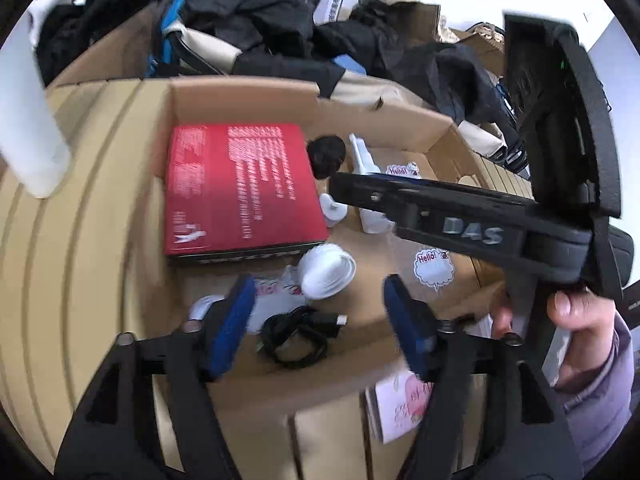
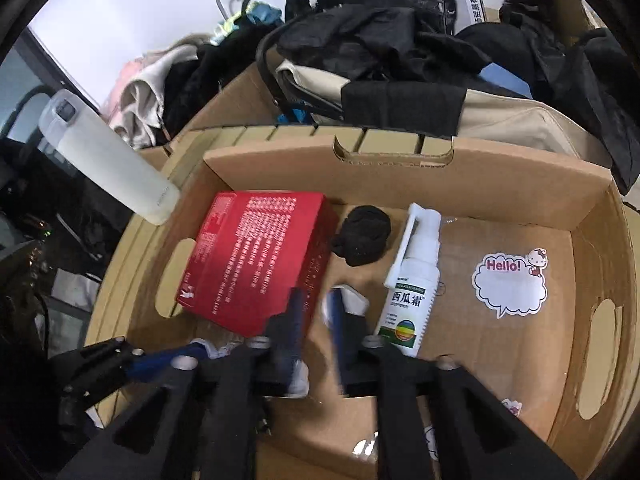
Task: Organize objects
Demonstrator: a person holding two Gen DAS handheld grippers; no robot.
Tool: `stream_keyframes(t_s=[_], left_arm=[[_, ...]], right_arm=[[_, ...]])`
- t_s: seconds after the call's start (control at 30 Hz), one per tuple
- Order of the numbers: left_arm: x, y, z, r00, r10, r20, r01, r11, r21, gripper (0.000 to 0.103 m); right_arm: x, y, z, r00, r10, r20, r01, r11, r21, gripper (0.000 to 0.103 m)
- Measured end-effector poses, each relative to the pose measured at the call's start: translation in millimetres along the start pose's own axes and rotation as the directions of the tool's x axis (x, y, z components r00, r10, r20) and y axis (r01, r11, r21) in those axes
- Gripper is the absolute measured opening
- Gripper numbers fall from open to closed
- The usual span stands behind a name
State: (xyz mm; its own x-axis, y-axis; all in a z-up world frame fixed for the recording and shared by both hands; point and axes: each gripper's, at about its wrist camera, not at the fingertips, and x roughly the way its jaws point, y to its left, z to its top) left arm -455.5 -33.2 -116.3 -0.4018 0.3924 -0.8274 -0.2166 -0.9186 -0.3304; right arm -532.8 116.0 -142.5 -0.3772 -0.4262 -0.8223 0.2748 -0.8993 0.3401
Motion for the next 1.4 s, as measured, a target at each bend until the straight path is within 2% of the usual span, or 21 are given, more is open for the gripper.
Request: stream_keyframes(t_s=[0.03, 0.07, 0.13, 0.23, 0.33, 0.43, 0.53, 0.67, 0.7, 0.73, 0.8, 0.87, 0.9, 1.0, 1.03, 1.07, 1.17, 1.23, 1.3, 1.37, 1.4], left_arm=[[-12.0, 0.7, -1.2, 1.0, 0.022, 0.02, -0.022, 1.0, 0.005, 0.073], [-26.4, 1.6, -4.2, 0.998, 0.052, 0.044, -0.053, 0.999, 0.009, 0.078], [-53.9, 4.3, -10.7, 0.989, 0.121, 0.084, -0.122, 0.993, 0.002, 0.089], [-102.1, 3.5, -24.7, 0.961, 0.216, 0.172, -0.218, 0.976, -0.013, 0.095], [-153.2, -6.4, -45.3, 0.929, 0.258, 0.264, -0.26, 0.965, -0.027, 0.102], [-196.1, -30.9, -68.1, 0.893, 0.288, 0.347, -0.307, 0.952, -0.001, 0.103], [-221.9, -56.2, -88.3, 0.876, 0.282, 0.391, -0.321, 0.947, 0.036, 0.103], [-237.3, -87.6, -119.9, 0.852, 0.29, 0.436, -0.349, 0.935, 0.058, 0.103], [-240.3, -94.6, -132.5, 0.843, 0.3, 0.447, -0.36, 0.931, 0.053, 0.103], [-242.5, -100.2, -144.4, 0.829, 0.323, 0.457, -0.381, 0.924, 0.038, 0.103], [-245.3, -113.0, -177.7, 0.79, 0.375, 0.484, -0.426, 0.905, -0.006, 0.103], [-243.5, -124.8, -216.4, 0.776, 0.383, 0.502, -0.425, 0.904, -0.032, 0.103], [-239.1, -129.7, -238.4, 0.786, 0.368, 0.497, -0.392, 0.918, -0.06, 0.103], [-220.7, -143.3, -268.9, 0.852, 0.272, 0.447, -0.274, 0.96, -0.06, 0.103], [-211.1, -150.2, -273.6, 0.87, 0.252, 0.424, -0.262, 0.964, -0.036, 0.103], [-202.5, -158.0, -276.4, 0.879, 0.251, 0.406, -0.272, 0.962, -0.008, 0.103], [-179.9, -184.0, -275.9, 0.878, 0.237, 0.416, -0.298, 0.951, 0.086, 0.102], [-161.3, -194.6, -261.1, 0.895, 0.159, 0.418, -0.226, 0.967, 0.117, 0.101], [-133.4, -200.7, -241.0, 0.913, 0.096, 0.396, -0.152, 0.982, 0.114, 0.091], [-90.6, -209.5, -216.9, 0.942, 0.077, 0.327, -0.124, 0.985, 0.123, 0.07], [-67.0, -212.6, -204.7, 0.952, 0.085, 0.293, -0.128, 0.983, 0.132, 0.065]], right_arm=[[-7.3, 0.5, -0.4, 1.0, -0.004, 0.011, 0.003, 1.0, 0.004, 0.068], [-19.8, 2.2, -1.3, 1.0, -0.006, 0.029, 0.006, 1.0, 0.001, 0.073], [-49.6, 7.4, -3.2, 0.998, -0.027, 0.062, 0.029, 0.999, -0.028, 0.073], [-99.1, 10.7, -9.5, 0.991, -0.095, 0.097, 0.103, 0.991, -0.081, 0.073], [-154.2, 7.3, -27.6, 0.976, -0.167, 0.141, 0.183, 0.977, -0.108, 0.073], [-204.4, 0.8, -52.2, 0.962, -0.204, 0.182, 0.223, 0.97, -0.093, 0.073], [-249.0, -4.5, -85.5, 0.951, -0.22, 0.217, 0.241, 0.968, -0.071, 0.078], [-277.8, -5.4, -129.7, 0.943, -0.227, 0.241, 0.248, 0.967, -0.058, 0.079], [-283.1, -5.7, -142.2, 0.938, -0.235, 0.255, 0.255, 0.966, -0.048, 0.079], [-292.8, -4.0, -164.2, 0.921, -0.261, 0.288, 0.28, 0.96, -0.026, 0.079], [-303.0, 3.2, -198.9, 0.901, -0.265, 0.343, 0.291, 0.956, -0.027, 0.079], [-313.0, 11.3, -251.7, 0.887, -0.247, 0.39, 0.278, 0.96, -0.023, 0.079], [-315.3, 14.0, -267.4, 0.886, -0.247, 0.392, 0.277, 0.961, -0.021, 0.079], [-313.0, 12.5, -319.2, 0.899, -0.239, 0.366, 0.257, 0.966, 0.001, 0.079], [-310.3, 7.4, -331.5, 0.915, -0.217, 0.341, 0.228, 0.974, 0.006, 0.079], [-308.7, 3.9, -336.3, 0.922, -0.207, 0.327, 0.218, 0.976, 0.004, 0.079], [-309.3, -5.6, -338.7, 0.922, -0.212, 0.325, 0.227, 0.974, -0.007, 0.079], [-310.8, -11.8, -335.9, 0.917, -0.218, 0.334, 0.23, 0.973, 0.005, 0.079], [-309.2, -19.4, -332.5, 0.915, -0.227, 0.333, 0.236, 0.972, 0.014, 0.079], [-304.9, -27.7, -329.8, 0.914, -0.245, 0.323, 0.25, 0.968, 0.026, 0.079], [-303.1, -31.9, -329.3, 0.915, -0.249, 0.318, 0.252, 0.967, 0.034, 0.079]])
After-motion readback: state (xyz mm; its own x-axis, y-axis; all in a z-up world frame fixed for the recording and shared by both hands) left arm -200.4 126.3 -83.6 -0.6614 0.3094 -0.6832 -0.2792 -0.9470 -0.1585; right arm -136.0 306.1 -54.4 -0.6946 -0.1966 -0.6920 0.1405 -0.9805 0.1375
